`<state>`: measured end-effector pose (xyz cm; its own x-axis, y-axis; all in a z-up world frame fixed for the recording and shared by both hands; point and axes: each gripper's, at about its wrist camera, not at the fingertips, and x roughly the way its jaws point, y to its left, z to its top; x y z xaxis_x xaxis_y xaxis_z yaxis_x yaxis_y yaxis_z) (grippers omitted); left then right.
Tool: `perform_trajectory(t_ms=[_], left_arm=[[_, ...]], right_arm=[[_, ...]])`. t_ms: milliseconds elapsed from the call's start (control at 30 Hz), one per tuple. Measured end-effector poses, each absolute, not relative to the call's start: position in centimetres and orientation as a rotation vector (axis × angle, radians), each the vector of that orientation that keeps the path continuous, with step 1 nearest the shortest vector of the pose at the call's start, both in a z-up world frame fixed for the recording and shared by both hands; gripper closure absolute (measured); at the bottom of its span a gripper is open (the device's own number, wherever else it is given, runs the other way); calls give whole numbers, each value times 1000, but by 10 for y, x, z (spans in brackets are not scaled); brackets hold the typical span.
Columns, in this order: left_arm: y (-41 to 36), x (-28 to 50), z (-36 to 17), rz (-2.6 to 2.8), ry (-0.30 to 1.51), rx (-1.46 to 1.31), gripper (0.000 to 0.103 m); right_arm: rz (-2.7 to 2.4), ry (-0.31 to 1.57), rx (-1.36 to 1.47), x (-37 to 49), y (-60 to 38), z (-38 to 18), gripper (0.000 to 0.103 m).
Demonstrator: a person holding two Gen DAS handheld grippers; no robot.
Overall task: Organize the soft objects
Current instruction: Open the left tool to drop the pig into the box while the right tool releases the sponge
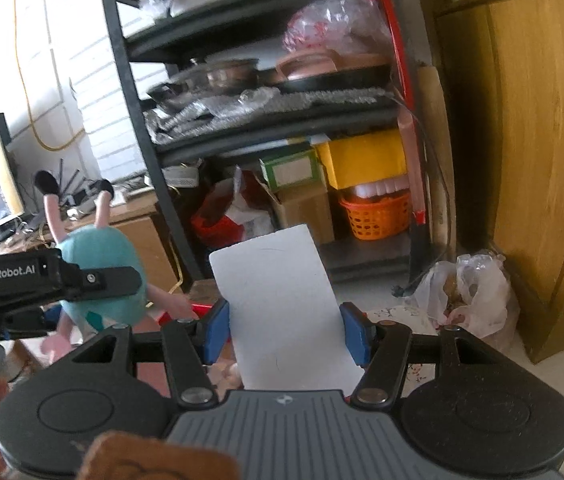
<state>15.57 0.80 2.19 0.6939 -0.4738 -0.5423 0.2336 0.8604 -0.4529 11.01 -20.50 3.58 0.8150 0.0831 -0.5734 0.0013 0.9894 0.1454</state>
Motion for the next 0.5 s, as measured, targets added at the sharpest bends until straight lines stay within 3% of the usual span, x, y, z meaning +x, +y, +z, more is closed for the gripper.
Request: perform_trajectory(t_ms=[133,400,500], left_arm=[[4,173,2,-370,736,-356,31],[12,182,-11,-298,744,-337,12],[15,179,-10,-305,755,-345,12]], right_arm=[[34,669,138,129,-206,17,73],[34,780,203,157,-215,-16,67],[25,782,187,154,-216,-17,65]])
